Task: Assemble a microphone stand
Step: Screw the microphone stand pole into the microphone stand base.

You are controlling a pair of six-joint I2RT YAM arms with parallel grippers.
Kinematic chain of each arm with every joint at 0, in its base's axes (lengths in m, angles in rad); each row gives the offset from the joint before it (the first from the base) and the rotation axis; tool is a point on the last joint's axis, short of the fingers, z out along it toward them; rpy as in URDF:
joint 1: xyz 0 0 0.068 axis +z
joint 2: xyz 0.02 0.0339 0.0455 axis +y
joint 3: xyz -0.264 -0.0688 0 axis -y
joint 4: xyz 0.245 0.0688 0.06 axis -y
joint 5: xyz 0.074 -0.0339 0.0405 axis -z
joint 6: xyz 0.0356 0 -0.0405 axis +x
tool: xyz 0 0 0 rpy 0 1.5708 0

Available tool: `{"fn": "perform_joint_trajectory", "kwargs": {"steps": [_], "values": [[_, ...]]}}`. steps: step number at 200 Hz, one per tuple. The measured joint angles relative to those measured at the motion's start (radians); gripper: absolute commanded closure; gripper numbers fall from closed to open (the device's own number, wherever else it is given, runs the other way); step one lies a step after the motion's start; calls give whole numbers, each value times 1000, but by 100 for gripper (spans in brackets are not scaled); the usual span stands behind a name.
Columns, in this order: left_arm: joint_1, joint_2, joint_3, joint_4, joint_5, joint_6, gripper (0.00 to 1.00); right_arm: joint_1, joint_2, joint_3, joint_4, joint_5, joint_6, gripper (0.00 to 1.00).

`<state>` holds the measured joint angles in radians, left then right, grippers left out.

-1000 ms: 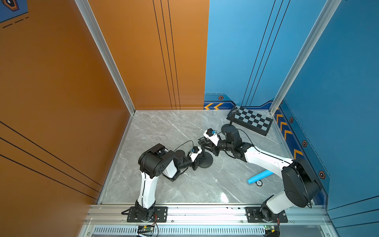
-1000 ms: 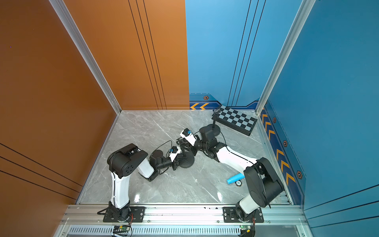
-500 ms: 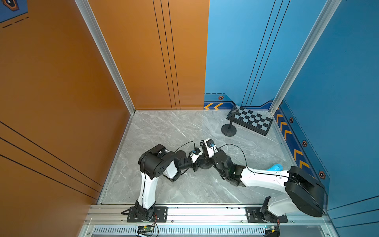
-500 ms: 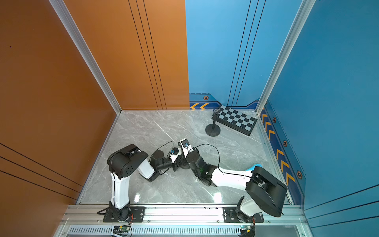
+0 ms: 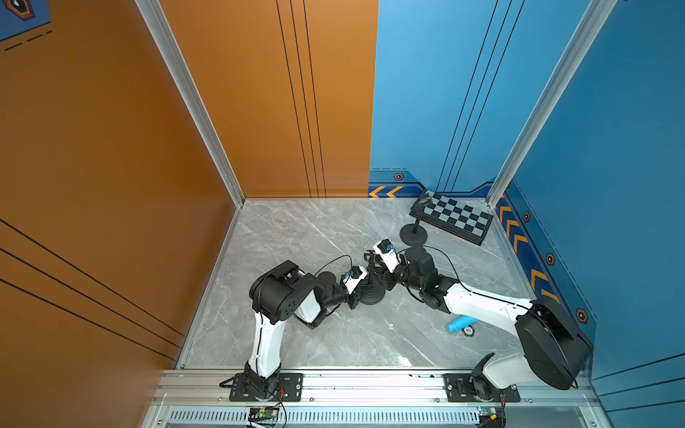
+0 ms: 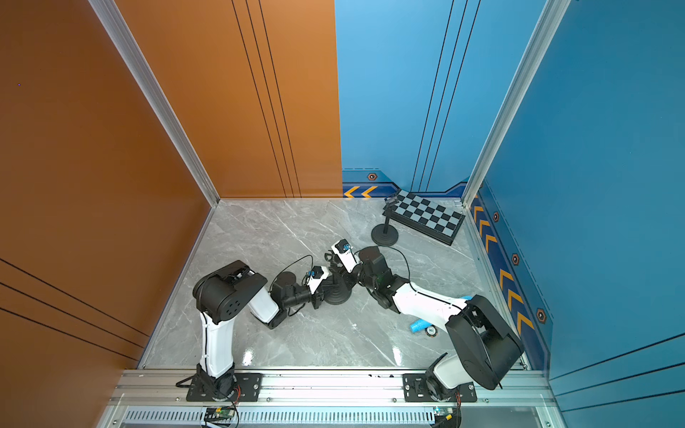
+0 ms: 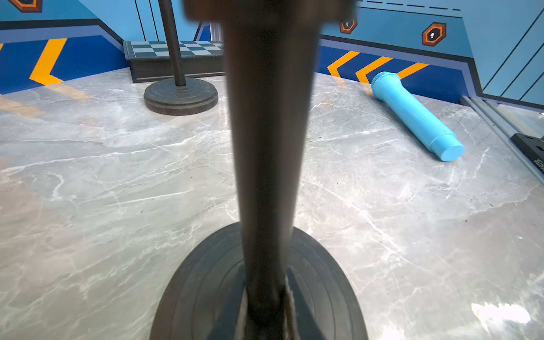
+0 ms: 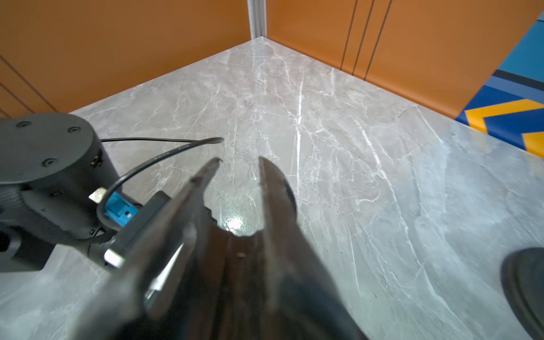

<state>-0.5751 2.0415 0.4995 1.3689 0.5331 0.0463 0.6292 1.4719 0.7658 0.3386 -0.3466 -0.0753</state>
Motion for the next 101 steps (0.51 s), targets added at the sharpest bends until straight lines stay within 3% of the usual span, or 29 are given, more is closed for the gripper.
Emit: {"fn": "perform_joint_trajectory", "kwargs": {"steps": [38, 62, 71, 79, 101], "values": [[0, 0, 0, 0, 0, -2, 87, -38, 32, 63, -69, -126, -43, 65], [0, 0, 0, 0, -1, -11, 86, -18, 37, 68, -66, -110, -31, 91], [0, 0, 0, 0, -2, -19, 85, 0, 37, 67, -54, -66, -24, 100], [1, 0, -2, 2, -10, -24, 84, 21, 37, 56, -28, -16, -7, 100], [0, 0, -7, 10, -30, -28, 82, 187, 13, -18, 93, 375, 100, 100]]}}
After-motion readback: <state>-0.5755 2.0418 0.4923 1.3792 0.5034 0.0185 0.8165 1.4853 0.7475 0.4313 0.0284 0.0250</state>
